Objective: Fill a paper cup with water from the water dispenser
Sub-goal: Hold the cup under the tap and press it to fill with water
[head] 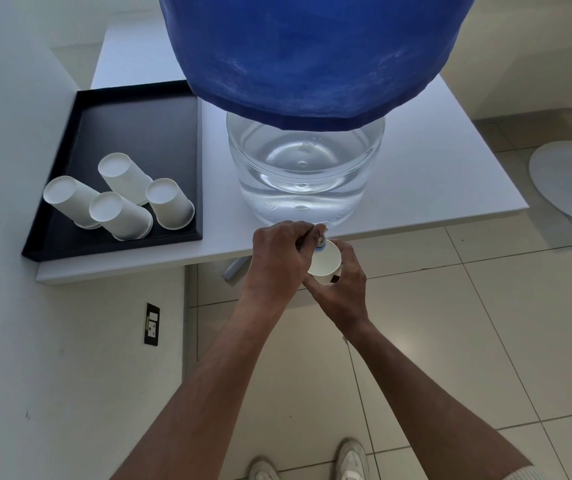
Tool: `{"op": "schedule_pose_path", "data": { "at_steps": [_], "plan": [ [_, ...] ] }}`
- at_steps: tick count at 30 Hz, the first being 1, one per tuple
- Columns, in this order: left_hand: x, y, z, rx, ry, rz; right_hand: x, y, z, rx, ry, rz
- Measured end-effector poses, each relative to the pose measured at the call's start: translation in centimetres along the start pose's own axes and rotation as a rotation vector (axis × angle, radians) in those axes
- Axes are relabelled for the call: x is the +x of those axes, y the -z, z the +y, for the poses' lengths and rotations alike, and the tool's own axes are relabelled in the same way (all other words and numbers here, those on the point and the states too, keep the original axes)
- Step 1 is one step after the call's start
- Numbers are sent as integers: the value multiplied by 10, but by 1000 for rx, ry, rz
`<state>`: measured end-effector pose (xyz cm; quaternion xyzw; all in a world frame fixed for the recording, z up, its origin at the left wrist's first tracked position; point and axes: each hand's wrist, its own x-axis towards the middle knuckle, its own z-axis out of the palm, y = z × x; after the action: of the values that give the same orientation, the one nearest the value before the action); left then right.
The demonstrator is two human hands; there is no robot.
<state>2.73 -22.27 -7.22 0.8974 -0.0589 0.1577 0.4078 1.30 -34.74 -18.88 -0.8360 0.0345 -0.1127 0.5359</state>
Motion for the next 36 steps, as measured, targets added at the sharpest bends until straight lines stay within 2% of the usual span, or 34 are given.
{"op": "schedule_pose_path", "data": {
  "at_steps": [16,22,24,27,31,36],
  "plan": [
    [-3,0,3,-6,-24,31,1,-1,-3,21,-1,5],
    [-3,2,3,43,56,14,2,0,-4,31,-9,9],
    [-1,6,9,-41,186,-34,2,0,-3,26,-12,13],
    [2,7,12,-201,504,-50,1,1,-2,29,-10,19],
    [6,8,13,-576,949,-166,0,2,0,38,10,24],
    [10,9,17,-863,1165,-240,-2,2,0,26,29,33]
  ]
}}
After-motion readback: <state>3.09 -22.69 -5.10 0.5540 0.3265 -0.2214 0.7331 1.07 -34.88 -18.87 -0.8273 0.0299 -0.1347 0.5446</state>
